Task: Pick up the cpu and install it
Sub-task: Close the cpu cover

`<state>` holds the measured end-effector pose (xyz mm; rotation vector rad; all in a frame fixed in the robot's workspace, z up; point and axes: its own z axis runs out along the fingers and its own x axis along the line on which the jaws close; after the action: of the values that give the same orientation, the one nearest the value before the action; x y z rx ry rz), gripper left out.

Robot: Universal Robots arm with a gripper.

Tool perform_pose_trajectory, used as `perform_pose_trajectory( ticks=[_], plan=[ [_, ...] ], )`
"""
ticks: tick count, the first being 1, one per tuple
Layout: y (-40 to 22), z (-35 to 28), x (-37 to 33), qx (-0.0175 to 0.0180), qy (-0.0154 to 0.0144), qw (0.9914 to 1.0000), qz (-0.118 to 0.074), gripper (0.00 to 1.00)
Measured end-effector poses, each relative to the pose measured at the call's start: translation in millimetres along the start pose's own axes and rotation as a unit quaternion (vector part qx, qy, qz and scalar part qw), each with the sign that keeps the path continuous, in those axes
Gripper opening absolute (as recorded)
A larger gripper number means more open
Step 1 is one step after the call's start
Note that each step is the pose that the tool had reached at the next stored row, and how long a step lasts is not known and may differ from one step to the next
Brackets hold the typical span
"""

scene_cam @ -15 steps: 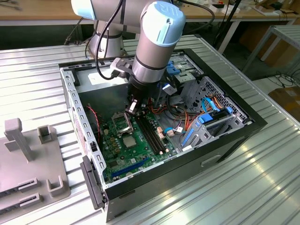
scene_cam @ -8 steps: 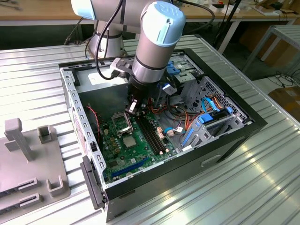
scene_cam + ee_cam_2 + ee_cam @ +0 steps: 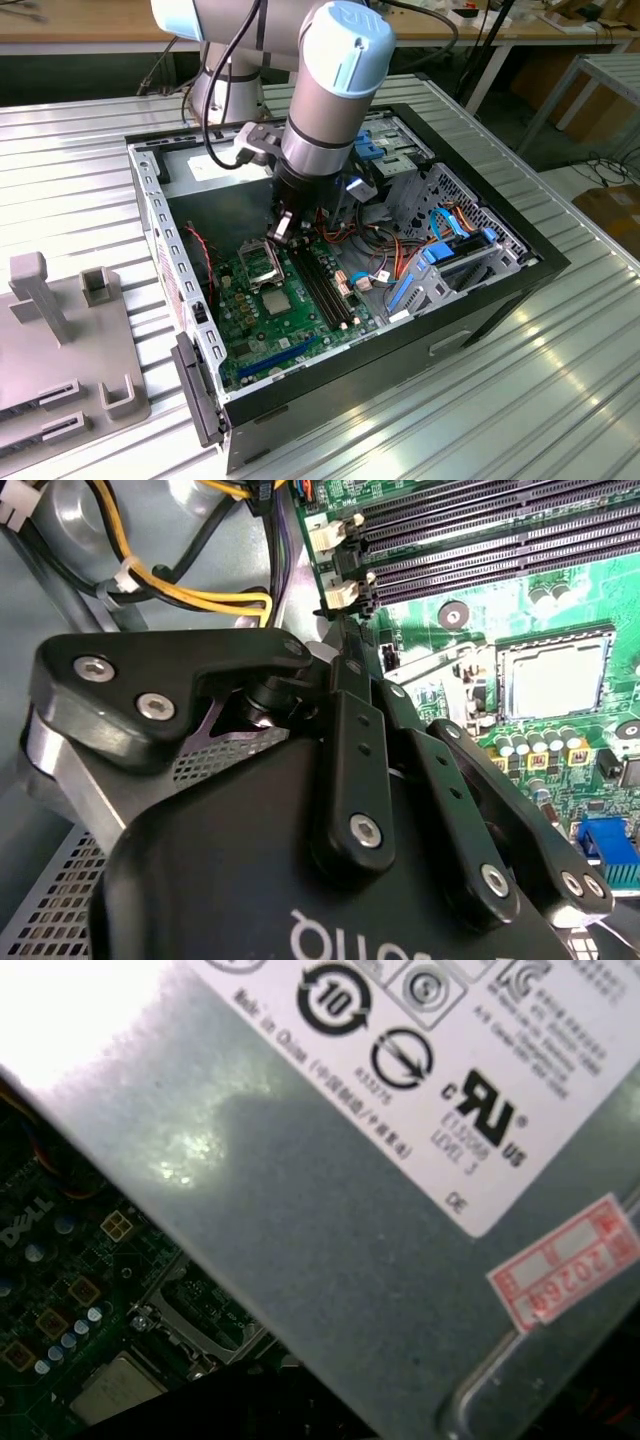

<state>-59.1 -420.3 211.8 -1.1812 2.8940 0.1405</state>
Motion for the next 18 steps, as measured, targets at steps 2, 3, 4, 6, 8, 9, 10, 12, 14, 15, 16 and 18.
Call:
perform_pose_trajectory(
  ticks=[2,3,4,6,8,9,10,12,14,15,16,18],
  plan=[
    [0.1,-0.5,0.0,0.0000,-0.0001,1.00000,0.000,0.11],
    [0.1,-0.6,0.0,0.0000,-0.0001,1.00000,0.000,0.11],
    [0.2,-0.7,0.0,0.0000,0.0000,1.00000,0.000,0.11],
    [0.2,-1.9,0.0,0.0002,0.0003,1.00000,0.000,0.11],
    [0.3,-2.8,0.0,0.0002,0.0003,1.00000,0.000,0.11],
    [0.4,-3.0,-0.1,0.0003,0.0005,1.00000,0.000,0.11],
    [0.4,-3.3,-0.1,0.0015,0.0018,1.00000,0.000,0.11],
    [0.4,-3.6,-0.1,0.0041,0.0047,0.99998,0.000,0.11],
    [0.4,-4.2,-0.1,0.0065,0.0072,0.99995,0.000,0.11],
    [0.5,-4.8,-0.1,0.0076,0.0085,0.99994,0.000,0.11],
    [0.5,-6.0,-0.2,0.0082,0.0095,0.99992,0.000,0.11],
    [0.7,-7.6,-0.3,0.0082,0.0100,0.99992,0.000,0.11]
  ],
)
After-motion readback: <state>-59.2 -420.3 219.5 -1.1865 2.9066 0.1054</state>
